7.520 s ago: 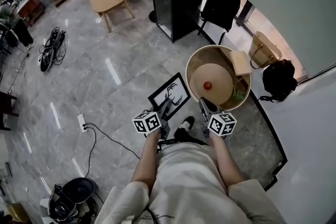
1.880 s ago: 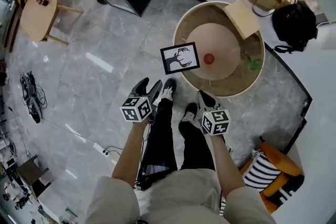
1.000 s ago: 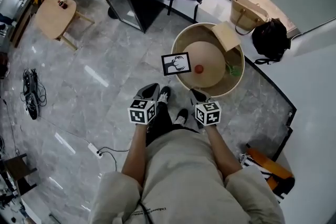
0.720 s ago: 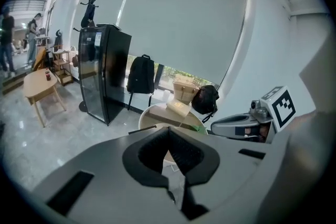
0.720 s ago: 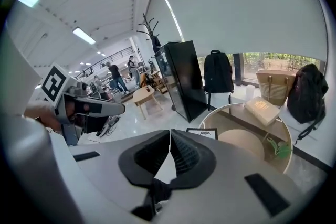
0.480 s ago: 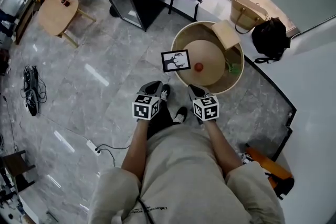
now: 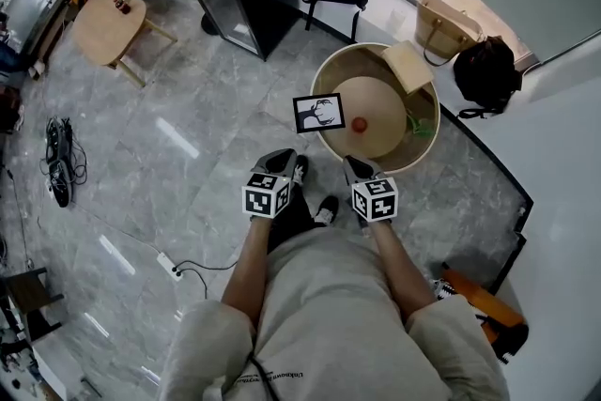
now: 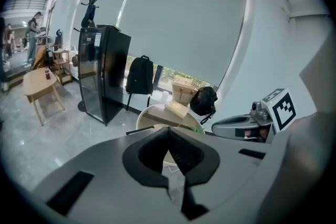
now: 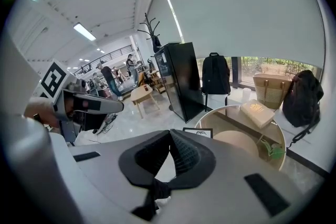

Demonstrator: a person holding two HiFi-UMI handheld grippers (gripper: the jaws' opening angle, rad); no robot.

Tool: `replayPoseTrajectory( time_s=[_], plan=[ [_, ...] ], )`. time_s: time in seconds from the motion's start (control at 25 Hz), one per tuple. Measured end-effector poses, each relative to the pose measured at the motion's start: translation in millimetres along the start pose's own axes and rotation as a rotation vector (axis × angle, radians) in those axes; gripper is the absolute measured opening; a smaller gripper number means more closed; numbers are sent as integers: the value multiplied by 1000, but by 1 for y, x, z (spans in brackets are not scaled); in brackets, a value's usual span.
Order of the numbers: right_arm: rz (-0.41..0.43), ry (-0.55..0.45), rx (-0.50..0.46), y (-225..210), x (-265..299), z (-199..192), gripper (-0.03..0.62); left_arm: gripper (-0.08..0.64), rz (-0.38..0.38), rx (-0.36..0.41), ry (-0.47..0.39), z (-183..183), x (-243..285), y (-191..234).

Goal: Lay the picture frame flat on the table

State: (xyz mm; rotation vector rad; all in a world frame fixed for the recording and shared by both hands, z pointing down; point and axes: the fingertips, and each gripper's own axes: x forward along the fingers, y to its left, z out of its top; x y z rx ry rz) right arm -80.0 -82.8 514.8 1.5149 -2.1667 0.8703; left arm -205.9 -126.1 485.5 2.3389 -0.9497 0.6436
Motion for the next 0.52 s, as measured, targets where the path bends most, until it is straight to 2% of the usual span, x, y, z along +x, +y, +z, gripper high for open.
replayPoseTrajectory(
  time_s=[0.32,0.52],
  plan=[
    [5,-9,-18,9,-2,0,34,20,0,7,0,-3,-7,0],
    [3,-16,-10,11,1,0,34,21,-25,2,-1,-4,-6,1]
  ],
)
